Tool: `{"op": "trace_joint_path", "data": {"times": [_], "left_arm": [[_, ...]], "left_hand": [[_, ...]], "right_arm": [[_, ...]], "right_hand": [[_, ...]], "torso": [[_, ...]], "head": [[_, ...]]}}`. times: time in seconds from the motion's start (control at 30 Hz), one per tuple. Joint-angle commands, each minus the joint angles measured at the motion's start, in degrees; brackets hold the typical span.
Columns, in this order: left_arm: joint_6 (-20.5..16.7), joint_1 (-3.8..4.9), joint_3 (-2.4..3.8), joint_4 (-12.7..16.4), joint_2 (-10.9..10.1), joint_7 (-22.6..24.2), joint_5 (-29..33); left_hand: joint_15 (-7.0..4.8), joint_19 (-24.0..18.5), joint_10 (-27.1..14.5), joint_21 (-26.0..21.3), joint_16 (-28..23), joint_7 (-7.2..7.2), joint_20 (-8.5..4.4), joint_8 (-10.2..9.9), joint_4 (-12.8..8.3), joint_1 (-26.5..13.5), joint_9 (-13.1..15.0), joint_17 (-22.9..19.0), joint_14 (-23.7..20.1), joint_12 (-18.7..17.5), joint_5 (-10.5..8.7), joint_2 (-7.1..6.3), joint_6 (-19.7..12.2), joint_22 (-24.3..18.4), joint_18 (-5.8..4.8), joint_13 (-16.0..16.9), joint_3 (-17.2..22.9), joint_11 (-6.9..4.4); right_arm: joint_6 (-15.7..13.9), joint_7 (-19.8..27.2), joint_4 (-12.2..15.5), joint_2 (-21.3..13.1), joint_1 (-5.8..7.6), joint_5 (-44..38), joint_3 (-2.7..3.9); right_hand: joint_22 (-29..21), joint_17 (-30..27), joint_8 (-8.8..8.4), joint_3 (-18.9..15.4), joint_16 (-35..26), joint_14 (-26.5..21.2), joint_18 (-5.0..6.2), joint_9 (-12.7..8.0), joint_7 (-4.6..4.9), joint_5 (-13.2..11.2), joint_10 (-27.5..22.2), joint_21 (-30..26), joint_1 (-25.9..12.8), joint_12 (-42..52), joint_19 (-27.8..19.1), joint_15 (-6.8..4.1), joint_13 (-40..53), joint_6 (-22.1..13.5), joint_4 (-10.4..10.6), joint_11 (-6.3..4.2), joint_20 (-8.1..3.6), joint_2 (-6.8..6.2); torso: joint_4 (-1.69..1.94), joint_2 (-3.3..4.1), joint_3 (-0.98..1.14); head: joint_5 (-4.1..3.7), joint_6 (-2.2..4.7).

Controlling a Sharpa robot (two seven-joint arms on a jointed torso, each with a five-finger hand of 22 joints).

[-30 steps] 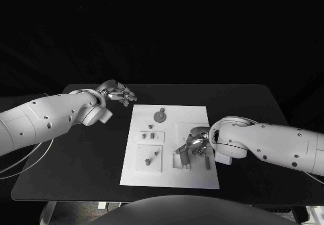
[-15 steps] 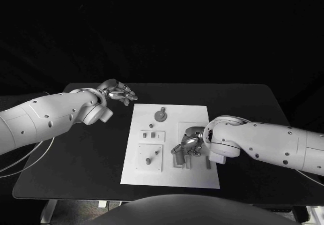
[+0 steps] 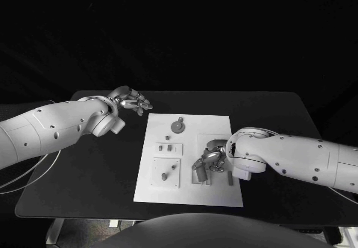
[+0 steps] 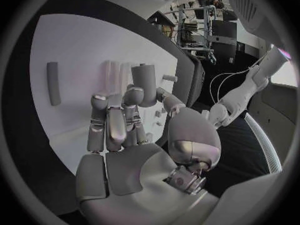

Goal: Assemble the parts on the task board

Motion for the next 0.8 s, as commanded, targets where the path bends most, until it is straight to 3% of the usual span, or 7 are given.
{"op": "trace_joint_path", "data": {"times": [0.03,0.13,0.43,0.73,0.8], "left_arm": [[0.4,0.06,0.03,0.2,0.0,0.2,-0.1],[0.4,0.06,0.03,0.2,0.0,0.2,-0.1],[0.4,0.07,0.03,0.2,0.0,0.1,-0.1],[0.4,0.07,0.03,0.2,0.0,0.1,-0.2],[0.4,0.07,0.03,0.2,0.0,0.1,-0.2]], "left_hand": [[0.01,0.3,0.3,-0.3,-0.4,0.00,-0.18,0.3,0.3,-0.5,-0.1,0.1,0.4,-0.1,-0.05,-0.09,0.3,0.1,0.89,0.1,0.0,0.19],[0.01,0.3,0.3,-0.3,-0.4,0.00,-0.18,0.3,0.3,-0.5,-0.1,0.1,0.4,-0.1,-0.05,-0.10,0.3,0.1,0.89,0.1,0.0,0.19],[0.01,0.3,0.3,-0.3,-0.4,0.00,-0.18,0.3,0.4,-0.5,-0.1,0.1,0.4,-0.2,-0.05,-0.11,0.3,0.1,0.89,0.1,0.0,0.19],[0.01,0.3,0.3,-0.3,-0.4,0.00,-0.18,0.4,0.4,-0.5,-0.1,0.1,0.4,-0.2,-0.05,-0.12,0.3,0.1,0.90,0.1,0.0,0.19],[0.01,0.3,0.3,-0.3,-0.4,-0.01,-0.18,0.4,0.4,-0.5,-0.1,0.1,0.4,-0.2,-0.05,-0.11,0.3,0.1,0.90,0.1,0.0,0.19]], "right_arm": [[1.7,-0.4,-0.3,0.2,-0.07,-0.6,-0.05],[1.9,-0.4,-0.8,0.6,-0.18,-0.4,-0.22],[1.8,-0.5,-2.3,1.2,-0.67,-0.4,-0.63],[2.2,-0.4,-2.3,1.6,-0.91,-0.8,-0.63],[2.2,-0.4,-2.3,1.5,-0.92,-1.0,-0.63]], "right_hand": [[0.4,0.0,-0.23,1.7,-0.3,-0.5,1.65,0.2,0.08,-1.9,-0.4,-0.1,-1.2,0.4,0.0,0.06,-0.1,0.5,-0.8,-0.01,-0.25,0.08],[0.4,-0.1,-0.40,1.4,-0.4,-0.7,1.65,0.2,0.10,-3.6,-0.6,-0.2,-3.4,0.4,-0.2,0.04,-0.2,0.5,0.7,0.00,-0.24,0.43],[0.5,0.0,-0.50,1.5,-0.4,-0.7,1.65,0.3,0.09,-4.5,-0.7,-0.2,-4.1,0.5,-0.4,-0.01,-0.2,0.5,0.9,-0.02,-0.34,0.39],[0.5,-0.2,-0.65,1.7,-0.4,-1.0,1.65,0.3,0.11,-5.7,-0.9,-0.1,-4.8,0.6,-0.5,-0.06,-0.2,0.4,1.2,0.01,-0.42,0.03],[0.5,-0.2,-0.72,1.8,-0.5,-1.0,1.65,0.4,0.11,-7.5,-1.0,-0.1,-5.1,0.7,-0.6,-0.08,-0.2,0.3,1.5,0.04,-0.46,-0.27]], "torso": [[-0.03,0.00,0.02],[-0.01,0.00,0.00],[0.04,0.00,-0.04],[0.03,0.00,-0.03],[0.01,-0.01,-0.02]], "head": [[0.02,-0.02],[-0.01,-0.02],[0.07,-0.02],[0.21,-0.02],[0.25,-0.02]]}}
